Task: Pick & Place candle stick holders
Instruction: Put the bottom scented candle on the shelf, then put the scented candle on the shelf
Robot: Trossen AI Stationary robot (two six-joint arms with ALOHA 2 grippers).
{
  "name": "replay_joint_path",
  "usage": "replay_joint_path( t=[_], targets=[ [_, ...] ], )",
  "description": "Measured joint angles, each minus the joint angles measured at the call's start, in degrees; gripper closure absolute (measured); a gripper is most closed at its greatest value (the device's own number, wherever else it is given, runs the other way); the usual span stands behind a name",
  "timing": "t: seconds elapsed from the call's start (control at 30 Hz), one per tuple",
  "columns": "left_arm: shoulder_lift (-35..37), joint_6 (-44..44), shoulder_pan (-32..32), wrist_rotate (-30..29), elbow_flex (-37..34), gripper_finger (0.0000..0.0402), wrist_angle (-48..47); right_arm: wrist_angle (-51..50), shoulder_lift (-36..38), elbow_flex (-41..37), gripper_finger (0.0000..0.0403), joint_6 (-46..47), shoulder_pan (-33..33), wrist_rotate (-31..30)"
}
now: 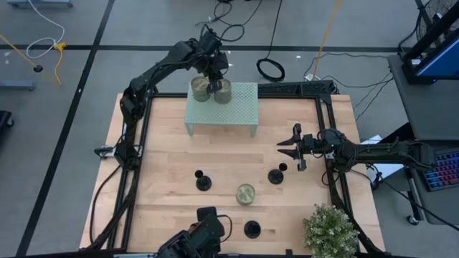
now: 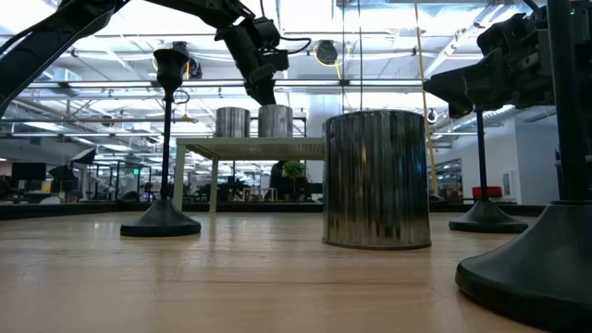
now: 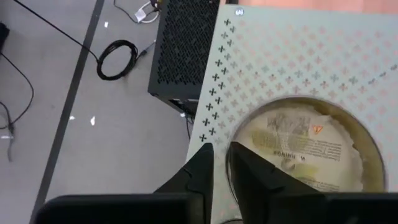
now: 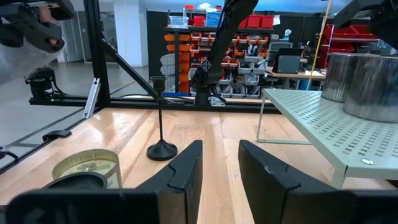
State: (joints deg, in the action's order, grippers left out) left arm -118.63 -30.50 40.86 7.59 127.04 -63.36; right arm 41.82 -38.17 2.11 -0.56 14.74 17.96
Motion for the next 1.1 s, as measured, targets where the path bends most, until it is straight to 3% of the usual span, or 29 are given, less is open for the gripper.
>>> replay_joint_path(
  t=[0.17, 0.37, 0.6, 0.83, 1.1],
  targets=[
    [0.00, -0.52, -0.17, -0.23, 0.00, 0.0335, 0.98, 0.15, 0.00, 0.00, 0.0307, -0.02, -0.75, 0.00],
    [0.18, 0.58, -0.47, -6.85, 0.00, 0.0335, 2.82, 6.36, -0.25, 0.00, 0.0301, -0.11, -3.40, 0.07],
    [3.90, -1.48, -2.66, -6.16, -0.09, 0.0335, 3.00, 14.30, -2.81, 1.87, 0.0250, 0.10, -8.79, 0.04],
    [15.12, -0.54, -7.56, -6.27, -0.09, 0.0334, 0.46, 8.88, -11.69, 11.66, 0.0226, -4.36, -16.85, -2.36],
    [28.58, 5.68, -15.13, -7.87, -0.07, 0.0334, -9.87, -13.28, -24.70, 28.15, 0.0231, -6.19, -21.32, -4.76]
  ],
)
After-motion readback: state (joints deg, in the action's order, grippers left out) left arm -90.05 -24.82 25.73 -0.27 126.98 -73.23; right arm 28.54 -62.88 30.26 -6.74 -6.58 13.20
